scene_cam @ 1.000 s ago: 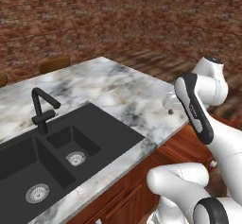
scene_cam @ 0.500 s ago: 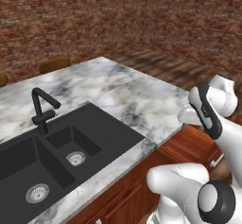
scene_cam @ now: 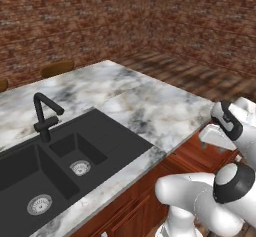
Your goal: Restock the sink supplies by placing the sponge and soap dispenser on the counter and next to the sink. Make sure the soap dispenser is upright.
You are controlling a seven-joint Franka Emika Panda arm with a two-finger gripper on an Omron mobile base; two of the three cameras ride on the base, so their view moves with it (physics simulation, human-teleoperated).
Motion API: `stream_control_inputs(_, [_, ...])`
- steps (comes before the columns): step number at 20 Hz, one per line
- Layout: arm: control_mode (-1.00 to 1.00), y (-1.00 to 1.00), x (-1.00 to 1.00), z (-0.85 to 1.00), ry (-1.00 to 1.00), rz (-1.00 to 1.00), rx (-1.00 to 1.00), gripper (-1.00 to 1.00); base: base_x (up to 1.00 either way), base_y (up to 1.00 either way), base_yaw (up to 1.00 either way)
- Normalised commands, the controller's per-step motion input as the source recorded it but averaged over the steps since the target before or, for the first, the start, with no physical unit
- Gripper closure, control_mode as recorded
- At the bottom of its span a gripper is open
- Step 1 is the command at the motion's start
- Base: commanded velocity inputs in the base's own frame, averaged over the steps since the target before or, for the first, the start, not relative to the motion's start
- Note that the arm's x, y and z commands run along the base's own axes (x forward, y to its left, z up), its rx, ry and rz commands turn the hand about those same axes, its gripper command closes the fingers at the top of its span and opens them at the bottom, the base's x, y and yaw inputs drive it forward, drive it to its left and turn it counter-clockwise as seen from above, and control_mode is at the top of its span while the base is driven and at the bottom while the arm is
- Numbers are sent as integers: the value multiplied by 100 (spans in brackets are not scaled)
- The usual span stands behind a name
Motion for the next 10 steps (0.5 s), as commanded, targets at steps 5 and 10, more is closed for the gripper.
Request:
stream_control_inputs(5, [-100, -9, 29, -33, 0, 0, 0, -100, 0, 0, 0])
stream_control_inputs(10, [-100, -5, 38, -34, 5, 0, 0, -100, 0, 0, 0])
